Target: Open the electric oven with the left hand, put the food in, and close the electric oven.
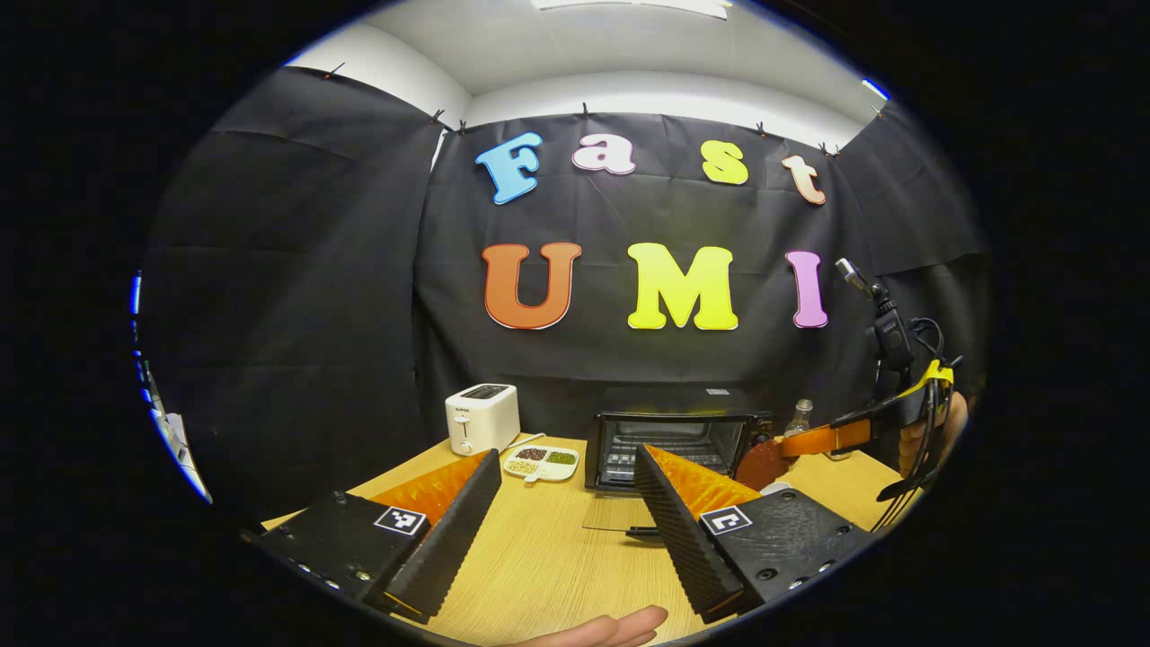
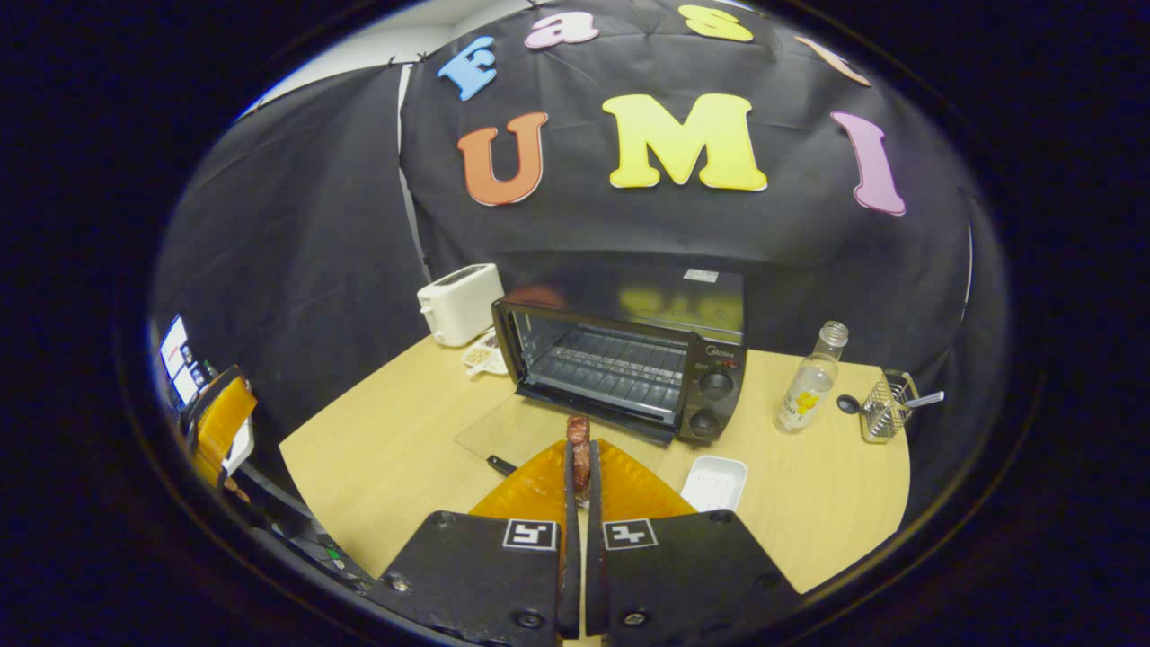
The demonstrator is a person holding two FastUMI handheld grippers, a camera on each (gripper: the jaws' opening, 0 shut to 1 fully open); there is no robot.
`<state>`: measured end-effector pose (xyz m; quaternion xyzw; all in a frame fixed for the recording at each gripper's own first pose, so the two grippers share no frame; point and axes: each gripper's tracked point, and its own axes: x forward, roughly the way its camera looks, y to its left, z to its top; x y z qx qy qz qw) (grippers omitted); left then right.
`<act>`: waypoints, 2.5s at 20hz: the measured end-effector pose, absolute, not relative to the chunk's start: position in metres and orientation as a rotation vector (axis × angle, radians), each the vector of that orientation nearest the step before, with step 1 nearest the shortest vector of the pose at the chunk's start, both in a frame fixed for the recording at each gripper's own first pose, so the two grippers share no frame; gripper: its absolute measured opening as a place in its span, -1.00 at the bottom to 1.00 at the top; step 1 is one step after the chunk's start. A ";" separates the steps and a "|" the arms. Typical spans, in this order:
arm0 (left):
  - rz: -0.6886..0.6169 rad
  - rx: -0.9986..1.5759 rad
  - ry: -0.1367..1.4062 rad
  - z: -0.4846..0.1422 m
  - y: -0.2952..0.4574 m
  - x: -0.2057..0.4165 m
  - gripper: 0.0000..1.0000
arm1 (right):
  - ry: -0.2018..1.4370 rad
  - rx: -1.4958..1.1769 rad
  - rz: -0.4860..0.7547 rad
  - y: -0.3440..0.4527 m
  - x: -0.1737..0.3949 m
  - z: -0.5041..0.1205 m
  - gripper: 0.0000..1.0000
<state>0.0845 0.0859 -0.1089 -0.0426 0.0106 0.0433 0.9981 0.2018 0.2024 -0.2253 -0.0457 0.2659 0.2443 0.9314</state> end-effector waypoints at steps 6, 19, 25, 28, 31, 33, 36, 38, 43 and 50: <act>0.066 -0.072 0.017 -0.117 0.089 0.089 0.89 | 0.348 0.049 0.365 0.242 0.252 -0.220 -0.89; 0.131 -0.042 0.040 -0.141 0.136 0.096 0.89 | 0.342 0.807 0.283 0.286 0.337 -0.284 -0.89; 0.145 0.029 0.037 -0.145 0.139 0.097 0.90 | 0.368 1.073 0.213 0.269 0.393 -0.311 -0.89; 0.158 0.052 0.048 -0.145 0.140 0.098 0.89 | 0.313 1.047 0.209 0.269 0.411 -0.309 -0.89; 0.178 0.011 0.064 -0.152 0.143 0.096 0.90 | 0.317 0.991 0.173 0.270 0.421 -0.319 -0.89; 0.168 -0.013 0.076 -0.155 0.140 0.094 0.89 | 0.335 0.928 0.140 0.267 0.422 -0.330 -0.87; 0.175 -0.012 0.088 -0.160 0.140 0.091 0.89 | 0.334 0.869 0.125 0.264 0.422 -0.331 -0.84; 0.176 -0.008 0.093 -0.159 0.140 0.087 0.89 | 0.331 0.815 0.122 0.266 0.420 -0.333 -0.88; 0.163 0.010 0.087 -0.153 0.136 0.081 0.89 | 0.322 0.627 0.092 0.260 0.417 -0.345 -0.72; 0.141 -0.006 0.107 -0.151 0.125 0.073 0.89 | 0.297 0.474 0.106 0.254 0.401 -0.332 -0.24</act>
